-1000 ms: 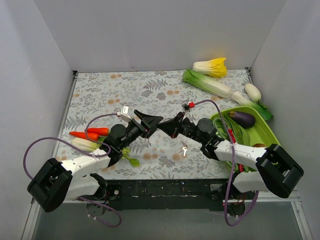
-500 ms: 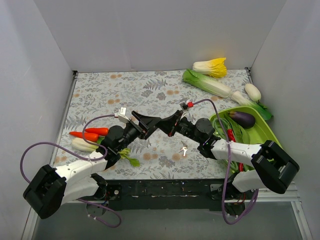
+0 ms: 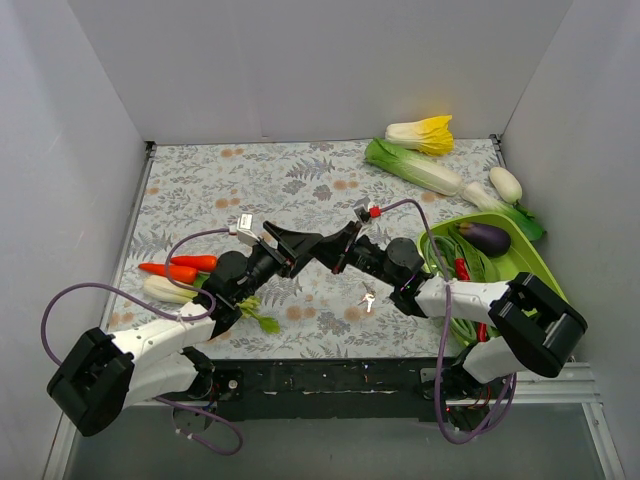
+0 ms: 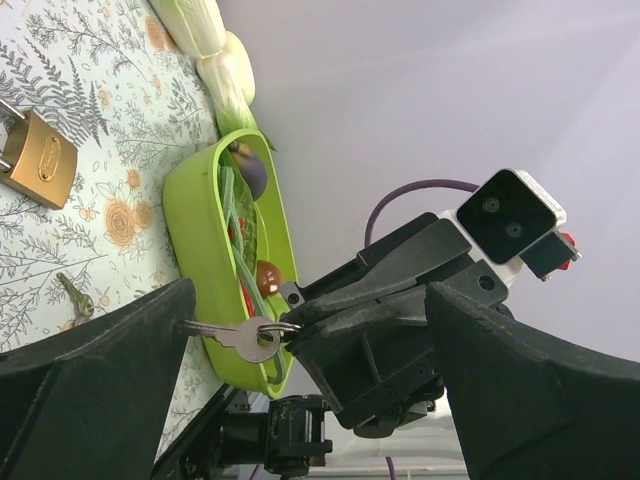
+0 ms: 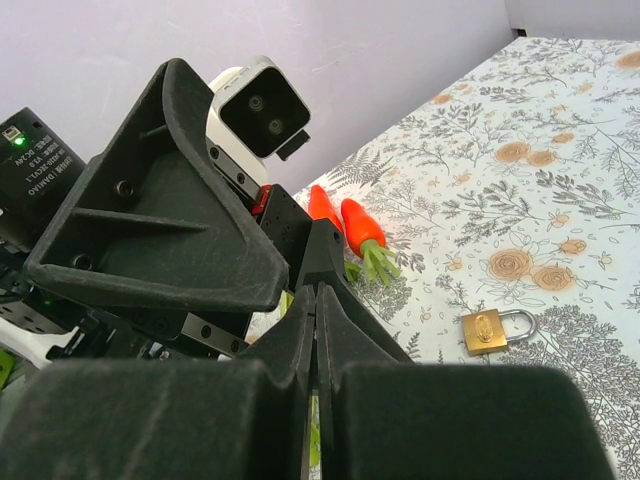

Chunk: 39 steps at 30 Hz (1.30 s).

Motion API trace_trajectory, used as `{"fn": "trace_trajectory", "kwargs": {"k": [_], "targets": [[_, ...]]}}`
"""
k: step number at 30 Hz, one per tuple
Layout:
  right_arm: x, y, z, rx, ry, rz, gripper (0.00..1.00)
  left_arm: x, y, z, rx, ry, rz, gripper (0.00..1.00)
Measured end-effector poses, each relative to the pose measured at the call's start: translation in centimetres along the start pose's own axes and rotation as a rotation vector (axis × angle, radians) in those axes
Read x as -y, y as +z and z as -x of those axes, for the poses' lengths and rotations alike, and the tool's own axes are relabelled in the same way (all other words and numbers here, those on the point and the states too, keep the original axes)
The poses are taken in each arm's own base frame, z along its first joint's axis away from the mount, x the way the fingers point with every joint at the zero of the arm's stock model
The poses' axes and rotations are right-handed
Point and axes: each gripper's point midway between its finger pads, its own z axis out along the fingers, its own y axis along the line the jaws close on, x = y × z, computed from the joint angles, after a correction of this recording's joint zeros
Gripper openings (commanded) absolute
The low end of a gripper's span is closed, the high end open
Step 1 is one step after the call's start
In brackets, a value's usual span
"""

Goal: Unlock with the key

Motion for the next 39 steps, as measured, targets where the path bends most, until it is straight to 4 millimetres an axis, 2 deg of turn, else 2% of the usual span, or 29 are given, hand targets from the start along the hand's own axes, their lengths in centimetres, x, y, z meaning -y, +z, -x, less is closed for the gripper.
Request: {"fn": "trace_trajectory", "kwargs": {"k": [8, 16, 23, 28, 39], "targets": [[-0.3, -0.6, 0.0, 0.005, -0.009, 0.003, 0.01, 0.2, -0.3, 0.6, 0.034, 0.0, 0.004, 0.92], [0.2, -1.9, -1.3, -0.021, 0.002, -0.03, 0.01, -0.1, -0.5, 1.1, 0.064, 0.0, 0.019, 0.83], [0.2, -1.9, -1.2, -0.019, 0.002, -0.033, 0.01, -0.5, -0.4, 1.0, 0.061, -0.002, 0.032, 0.64], [0.2, -1.9, -1.2, -0.019, 0.002, -0.033, 0.01, -0.8, -0.4, 1.0, 0.058, -0.001, 0.04, 0.47], [0.2, -1.9, -1.2, -0.019, 0.002, -0.032, 0.01, -1.8, -0.4, 0.7, 0.053, -0.003, 0.084, 0.21]]}}
